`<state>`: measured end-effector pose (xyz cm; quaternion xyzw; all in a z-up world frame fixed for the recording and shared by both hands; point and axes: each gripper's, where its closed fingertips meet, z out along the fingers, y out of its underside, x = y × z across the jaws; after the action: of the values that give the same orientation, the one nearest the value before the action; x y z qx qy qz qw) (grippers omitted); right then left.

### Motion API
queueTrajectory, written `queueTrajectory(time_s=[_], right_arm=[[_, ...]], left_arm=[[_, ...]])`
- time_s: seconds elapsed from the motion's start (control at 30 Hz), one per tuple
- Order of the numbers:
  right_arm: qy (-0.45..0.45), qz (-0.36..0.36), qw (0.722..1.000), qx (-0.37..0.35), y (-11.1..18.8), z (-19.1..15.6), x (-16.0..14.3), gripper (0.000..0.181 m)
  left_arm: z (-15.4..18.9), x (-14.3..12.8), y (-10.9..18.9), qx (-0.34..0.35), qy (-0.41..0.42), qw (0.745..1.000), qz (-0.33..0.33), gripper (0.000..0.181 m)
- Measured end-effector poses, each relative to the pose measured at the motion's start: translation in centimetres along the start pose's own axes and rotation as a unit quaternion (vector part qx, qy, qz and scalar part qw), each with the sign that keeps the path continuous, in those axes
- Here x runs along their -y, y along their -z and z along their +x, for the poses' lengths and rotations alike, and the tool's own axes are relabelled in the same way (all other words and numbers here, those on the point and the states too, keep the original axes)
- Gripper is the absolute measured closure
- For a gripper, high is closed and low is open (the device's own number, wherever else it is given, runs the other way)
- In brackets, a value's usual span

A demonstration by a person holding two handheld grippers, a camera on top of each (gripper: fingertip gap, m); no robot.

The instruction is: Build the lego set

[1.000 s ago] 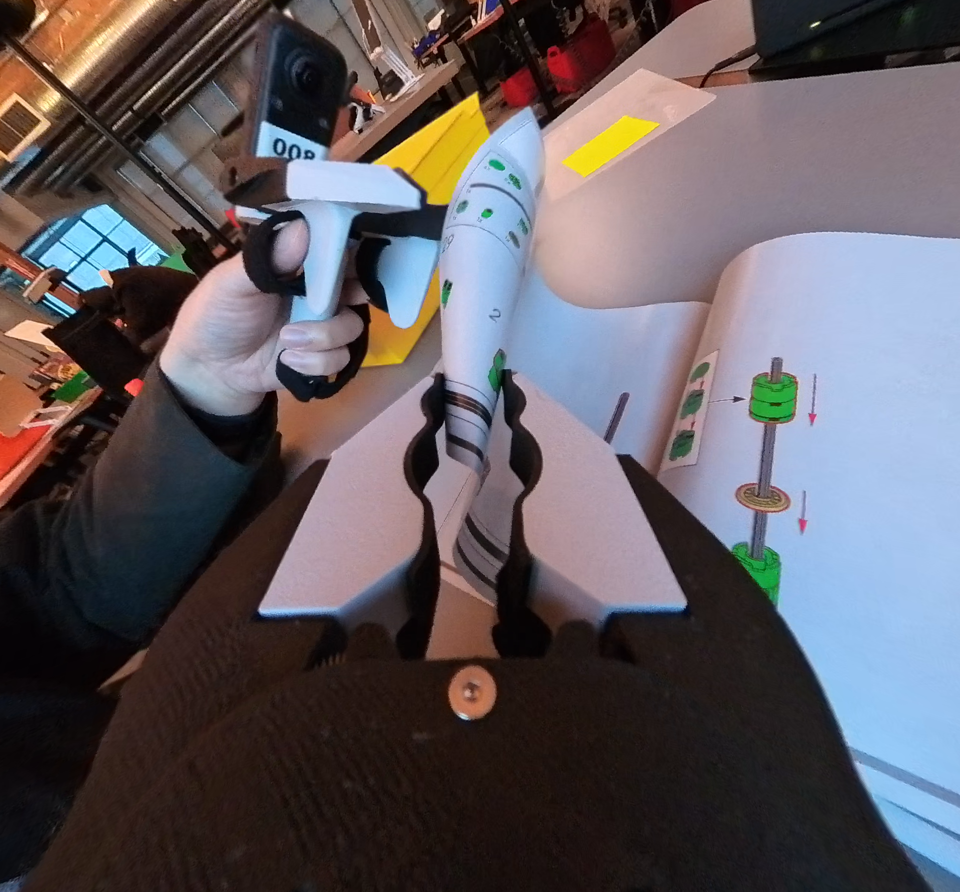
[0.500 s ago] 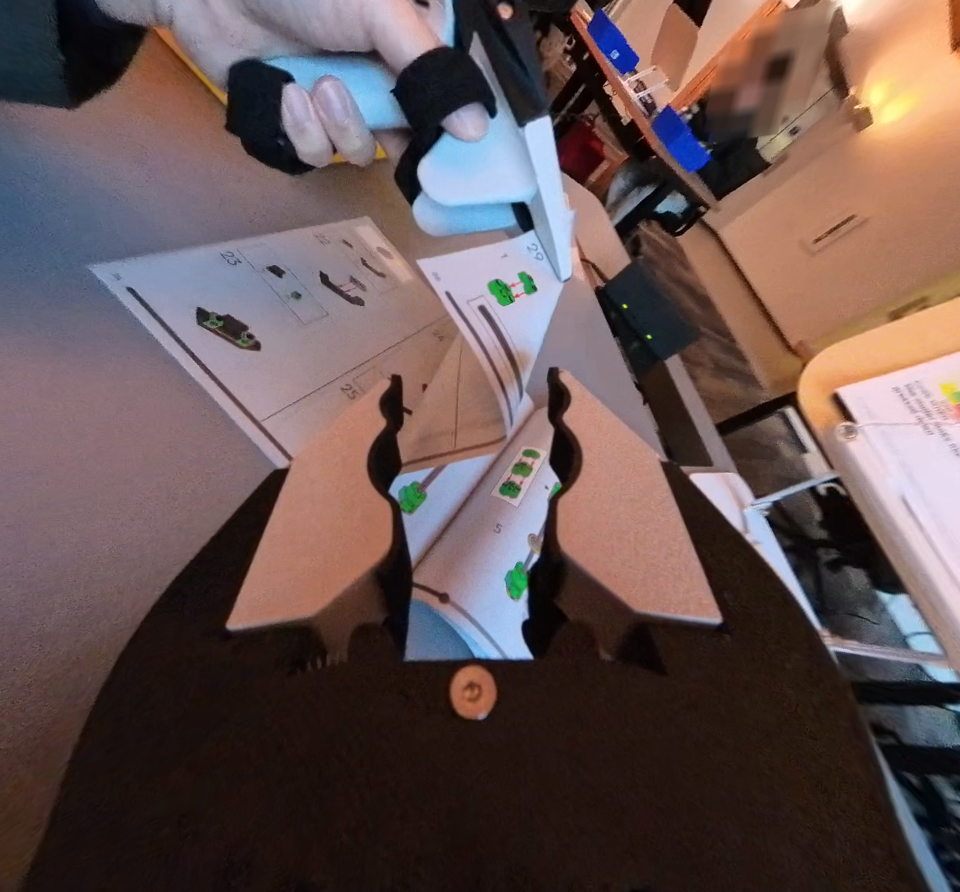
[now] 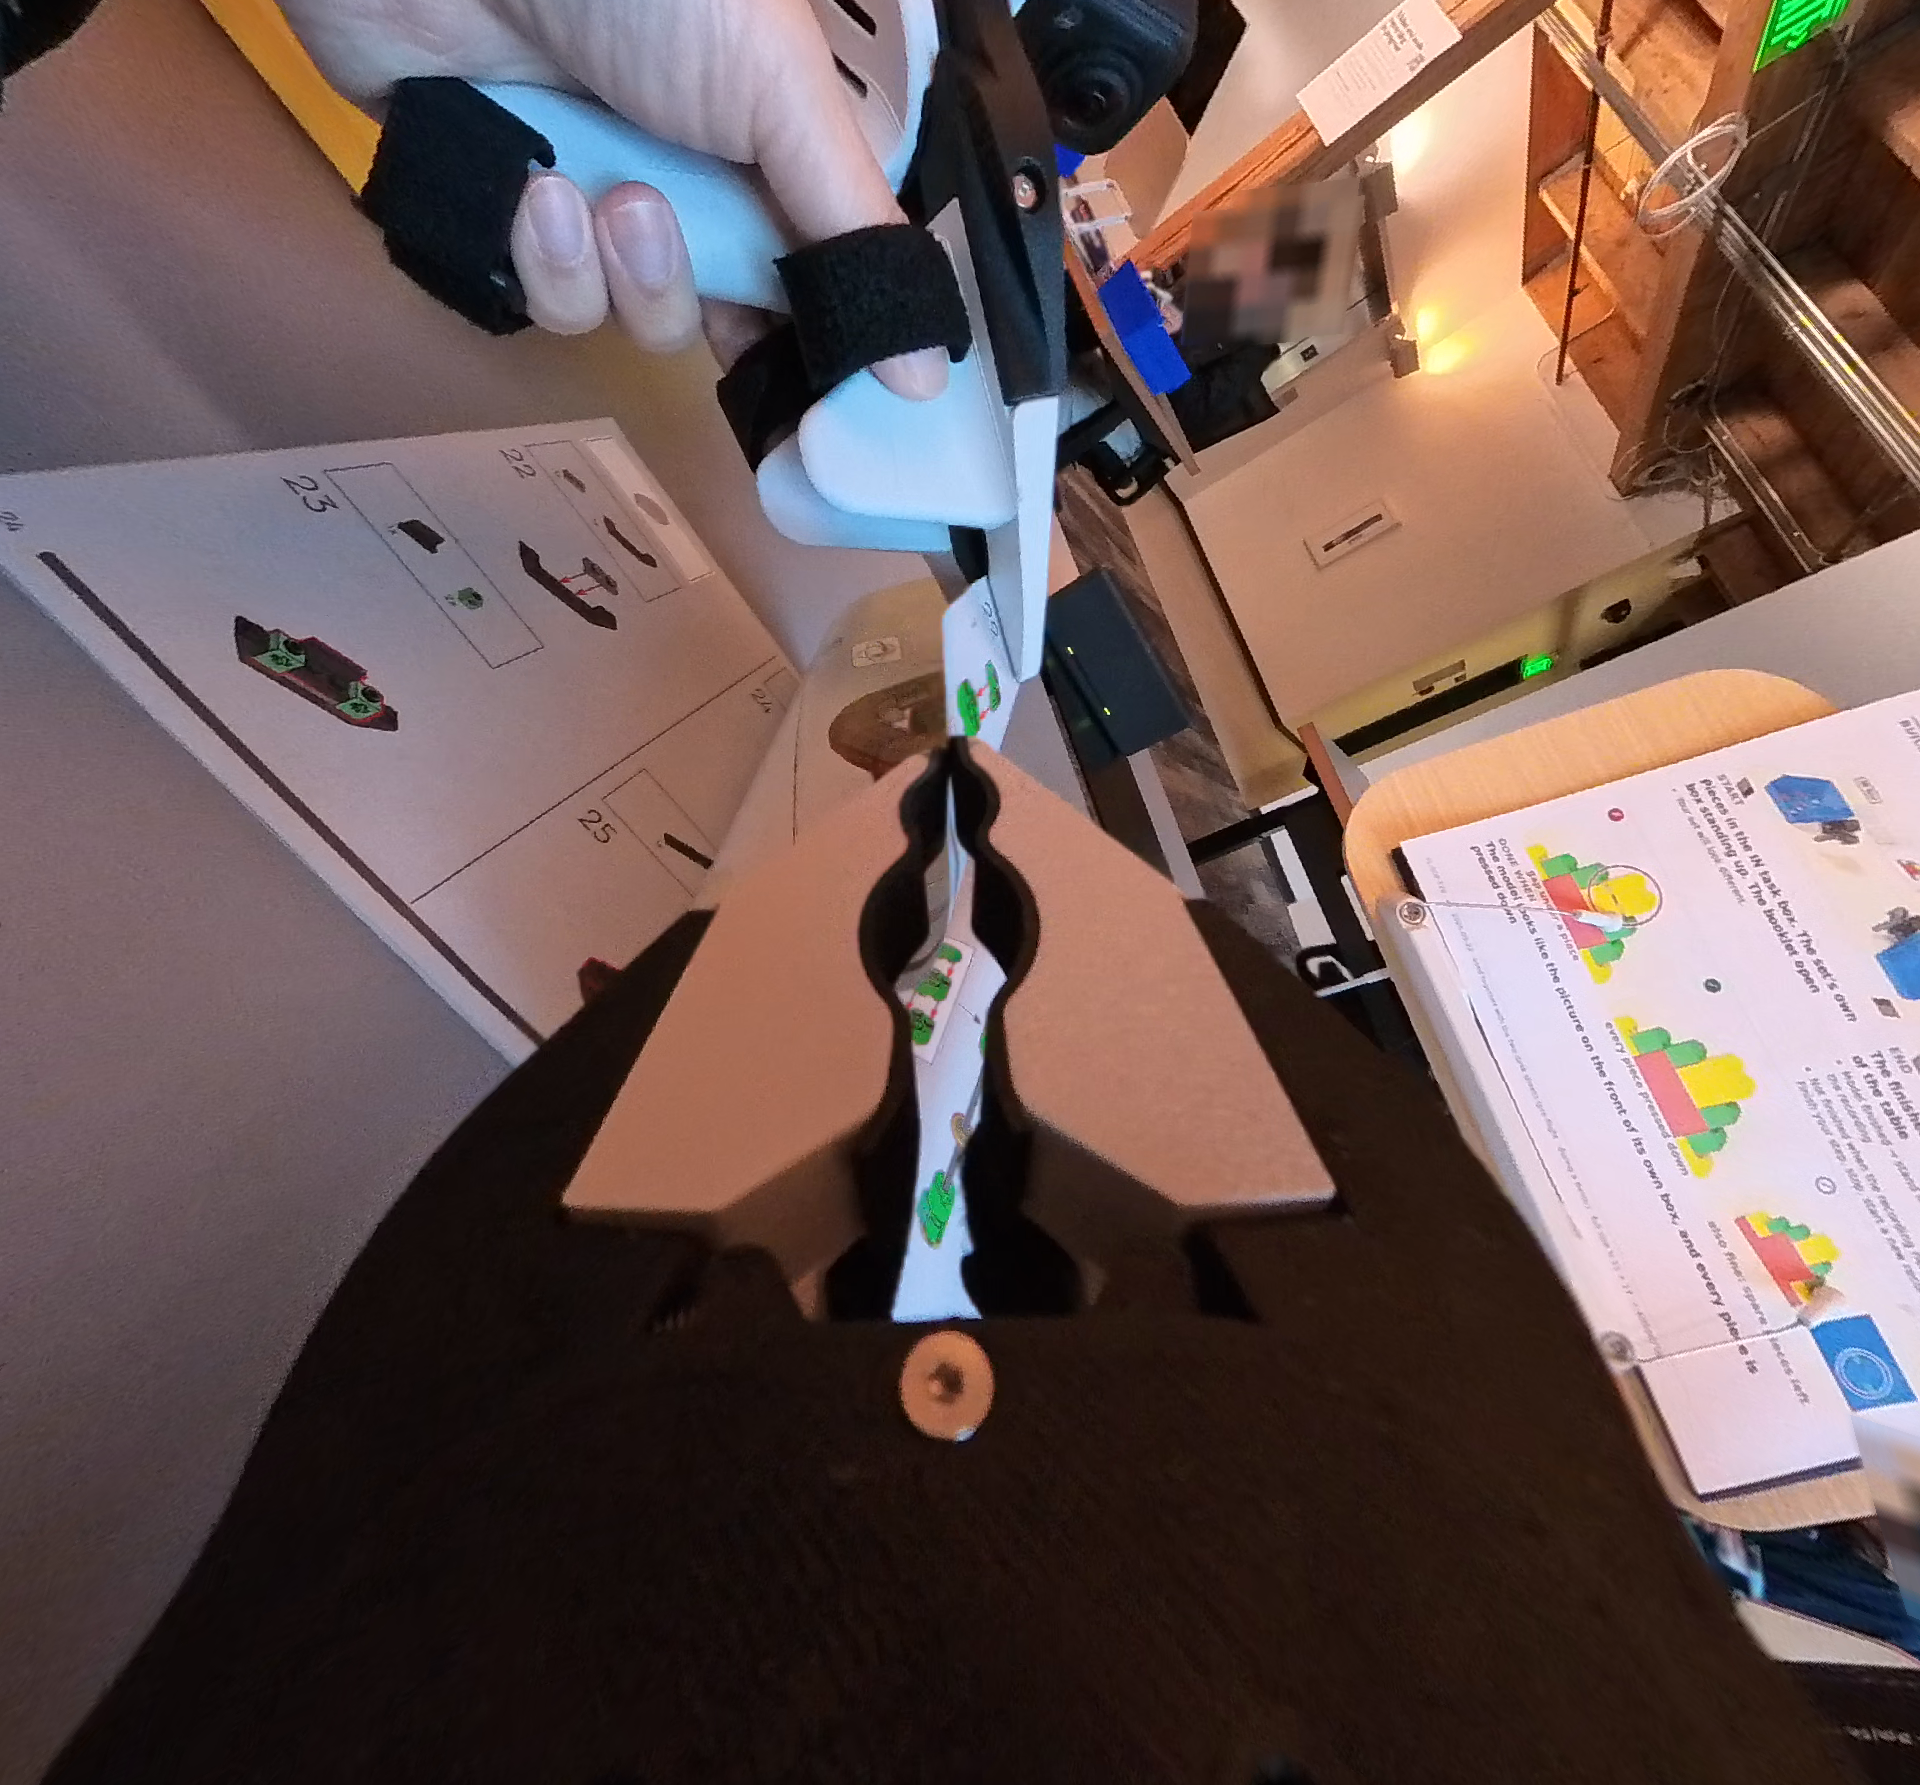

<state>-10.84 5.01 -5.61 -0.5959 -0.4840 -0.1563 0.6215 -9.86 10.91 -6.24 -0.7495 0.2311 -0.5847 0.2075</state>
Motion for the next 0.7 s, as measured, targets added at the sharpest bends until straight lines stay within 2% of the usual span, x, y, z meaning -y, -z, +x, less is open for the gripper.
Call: queueTrajectory(time_s=[0.13,0.3,0.7], right_arm=[[-0.036,-0.002,0.999,0.000,0.0,0.7,-0.5,0.181],[-0.141,0.014,0.990,0.011,0.4,2.1,-1.6,0.181],[-0.348,0.023,0.937,0.026,1.4,5.5,-5.9,0.181]], left_arm=[[0.4,0.5,0.1,-0.013,0.001,1.000,0.013,0.170],[0.4,1.3,0.5,-0.018,0.009,0.999,0.037,0.156],[0.6,2.7,1.6,-0.021,0.010,0.997,0.079,0.152]])
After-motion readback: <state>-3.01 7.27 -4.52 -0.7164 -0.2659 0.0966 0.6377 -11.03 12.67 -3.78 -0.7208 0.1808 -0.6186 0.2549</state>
